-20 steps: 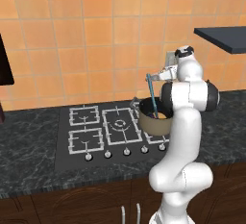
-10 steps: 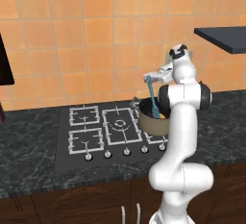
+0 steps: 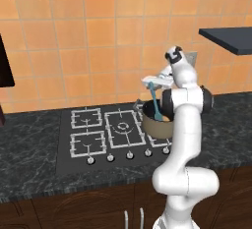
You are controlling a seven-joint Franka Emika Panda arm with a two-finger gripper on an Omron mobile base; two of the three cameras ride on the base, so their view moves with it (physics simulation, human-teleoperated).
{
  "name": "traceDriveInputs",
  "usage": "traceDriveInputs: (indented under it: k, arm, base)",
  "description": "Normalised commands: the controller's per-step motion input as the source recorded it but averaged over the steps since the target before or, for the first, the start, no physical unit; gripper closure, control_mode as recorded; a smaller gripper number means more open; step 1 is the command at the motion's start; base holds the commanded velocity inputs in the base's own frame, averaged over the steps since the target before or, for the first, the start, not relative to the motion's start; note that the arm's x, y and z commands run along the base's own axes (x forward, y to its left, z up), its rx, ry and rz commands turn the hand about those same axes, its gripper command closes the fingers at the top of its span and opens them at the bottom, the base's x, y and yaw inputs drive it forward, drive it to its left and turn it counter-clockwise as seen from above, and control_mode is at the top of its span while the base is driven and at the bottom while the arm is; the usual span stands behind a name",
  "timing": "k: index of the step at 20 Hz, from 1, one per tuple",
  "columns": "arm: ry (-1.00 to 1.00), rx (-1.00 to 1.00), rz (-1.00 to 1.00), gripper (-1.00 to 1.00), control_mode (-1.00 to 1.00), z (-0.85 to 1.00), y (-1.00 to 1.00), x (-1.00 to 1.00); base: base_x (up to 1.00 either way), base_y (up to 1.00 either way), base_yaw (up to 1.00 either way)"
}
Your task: Put the potato and eggplant in the pot. Retrieve the spatula and lightly stir the vegetables in the pot.
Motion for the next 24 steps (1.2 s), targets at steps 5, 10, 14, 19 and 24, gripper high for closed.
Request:
traceDriveInputs:
  k: [5, 10, 14, 19, 24]
  arm:
    - [-0.32, 0.0, 0.52, 1.0, -1.0, 0.01, 0.0, 0.01]
    - [-0.07, 0.05, 0.49, 1.0, -1.0, 0.0, 0.0, -0.02]
    - [0.23, 0.33, 0.13, 1.0, -1.0, 0.0, 0.01, -0.2]
    - [0.4, 0.46, 0.01, 1.0, -1.0, 0.03, 0.0, -0.24]
    - [0.29, 0.39, 0.02, 1.0, -1.0, 0.08, 0.0, -0.53]
  base:
    - [0.0, 0.0, 0.0]
    - [0.0, 0.0, 0.0]
    - [0.0, 0.0, 0.0]
    - [0.0, 0.0, 0.0]
    - [0.0, 0.0, 0.0]
